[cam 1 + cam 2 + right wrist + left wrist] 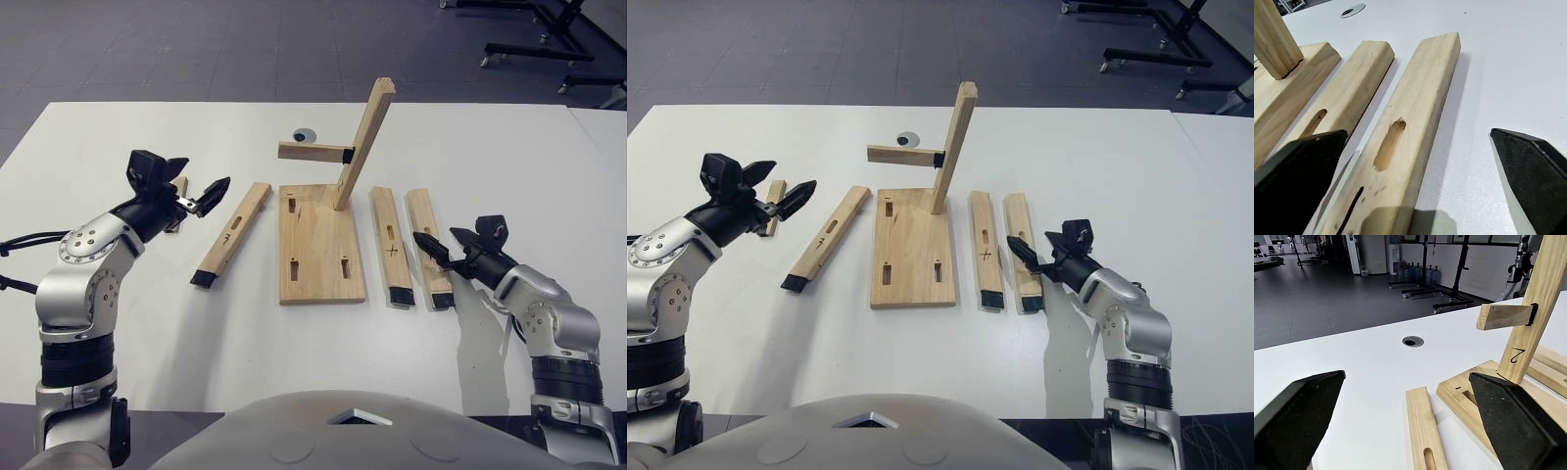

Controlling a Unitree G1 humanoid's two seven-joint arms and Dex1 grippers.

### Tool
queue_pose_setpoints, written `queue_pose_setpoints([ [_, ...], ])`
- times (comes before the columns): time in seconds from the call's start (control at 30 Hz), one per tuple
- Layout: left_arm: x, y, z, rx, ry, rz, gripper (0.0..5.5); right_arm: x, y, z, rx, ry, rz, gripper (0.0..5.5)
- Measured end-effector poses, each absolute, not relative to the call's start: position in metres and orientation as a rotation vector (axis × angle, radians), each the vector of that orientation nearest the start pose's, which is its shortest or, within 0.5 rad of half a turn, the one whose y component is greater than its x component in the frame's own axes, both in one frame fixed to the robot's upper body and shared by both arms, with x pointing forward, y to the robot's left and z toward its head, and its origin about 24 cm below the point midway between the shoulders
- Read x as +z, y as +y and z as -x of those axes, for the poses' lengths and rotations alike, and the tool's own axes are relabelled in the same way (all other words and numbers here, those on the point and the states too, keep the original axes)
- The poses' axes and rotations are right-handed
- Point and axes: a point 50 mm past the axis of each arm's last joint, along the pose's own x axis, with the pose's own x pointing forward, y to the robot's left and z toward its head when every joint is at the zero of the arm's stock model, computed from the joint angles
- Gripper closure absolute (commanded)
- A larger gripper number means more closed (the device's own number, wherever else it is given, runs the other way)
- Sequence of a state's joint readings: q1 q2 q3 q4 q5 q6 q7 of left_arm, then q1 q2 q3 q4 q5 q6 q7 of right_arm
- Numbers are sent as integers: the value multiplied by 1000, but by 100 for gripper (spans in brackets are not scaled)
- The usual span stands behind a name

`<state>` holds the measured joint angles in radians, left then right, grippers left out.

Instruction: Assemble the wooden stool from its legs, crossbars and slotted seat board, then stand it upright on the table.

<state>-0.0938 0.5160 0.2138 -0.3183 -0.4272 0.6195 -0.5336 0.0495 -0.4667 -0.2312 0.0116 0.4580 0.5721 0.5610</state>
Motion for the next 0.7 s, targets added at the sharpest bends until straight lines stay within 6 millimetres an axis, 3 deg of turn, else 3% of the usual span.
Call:
queue_pose_setpoints([
  [0.37,126,227,-256,-472,151,-69,85,21,-248,-221,369,471,-54,171],
  [0.7,126,226,-256,-468,154,-77,85,24,-243,-227,381,479,-19,276],
])
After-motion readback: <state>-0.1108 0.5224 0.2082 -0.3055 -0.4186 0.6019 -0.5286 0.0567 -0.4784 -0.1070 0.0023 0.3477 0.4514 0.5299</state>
